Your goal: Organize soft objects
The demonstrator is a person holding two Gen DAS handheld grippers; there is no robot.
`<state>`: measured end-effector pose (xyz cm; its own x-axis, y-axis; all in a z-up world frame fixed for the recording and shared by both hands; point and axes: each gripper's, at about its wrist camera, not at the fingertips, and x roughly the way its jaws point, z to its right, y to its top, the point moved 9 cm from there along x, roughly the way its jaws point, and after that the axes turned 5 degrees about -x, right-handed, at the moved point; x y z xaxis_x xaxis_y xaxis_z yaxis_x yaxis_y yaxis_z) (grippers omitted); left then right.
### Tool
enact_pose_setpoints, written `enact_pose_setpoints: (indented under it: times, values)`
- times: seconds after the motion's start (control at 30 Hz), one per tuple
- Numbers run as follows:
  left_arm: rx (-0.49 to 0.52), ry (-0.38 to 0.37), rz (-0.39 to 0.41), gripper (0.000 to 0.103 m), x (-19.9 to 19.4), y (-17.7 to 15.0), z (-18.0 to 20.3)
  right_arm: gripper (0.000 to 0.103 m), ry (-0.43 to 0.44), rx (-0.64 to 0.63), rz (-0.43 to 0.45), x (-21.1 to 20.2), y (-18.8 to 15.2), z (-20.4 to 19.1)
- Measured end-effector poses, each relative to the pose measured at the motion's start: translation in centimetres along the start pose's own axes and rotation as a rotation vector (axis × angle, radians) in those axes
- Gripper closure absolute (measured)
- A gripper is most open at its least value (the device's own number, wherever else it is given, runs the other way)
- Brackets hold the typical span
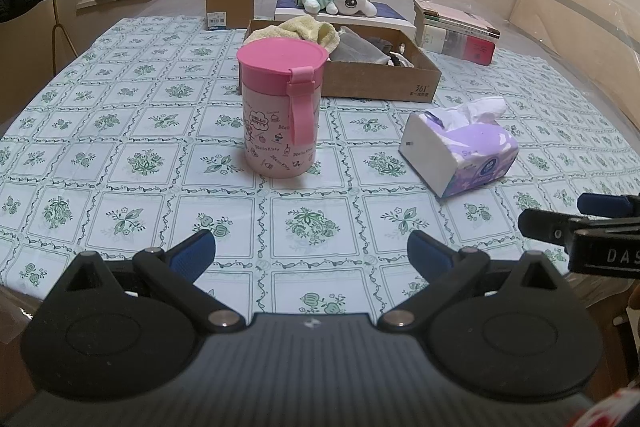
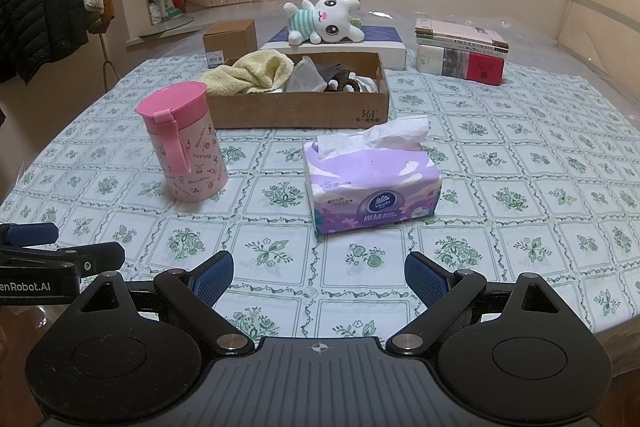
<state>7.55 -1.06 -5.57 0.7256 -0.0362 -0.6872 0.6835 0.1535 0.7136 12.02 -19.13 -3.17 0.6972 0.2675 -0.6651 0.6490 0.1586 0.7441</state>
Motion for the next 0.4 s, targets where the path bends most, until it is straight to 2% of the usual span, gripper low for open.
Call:
enact_pose_setpoints:
  times: [0.4]
  values:
    - [-0.004, -0.007, 0.003, 0.001, -0.06, -0.14, 0.07, 0.011, 0.000, 0.000, 0.001, -0.06, 0.01, -0.03]
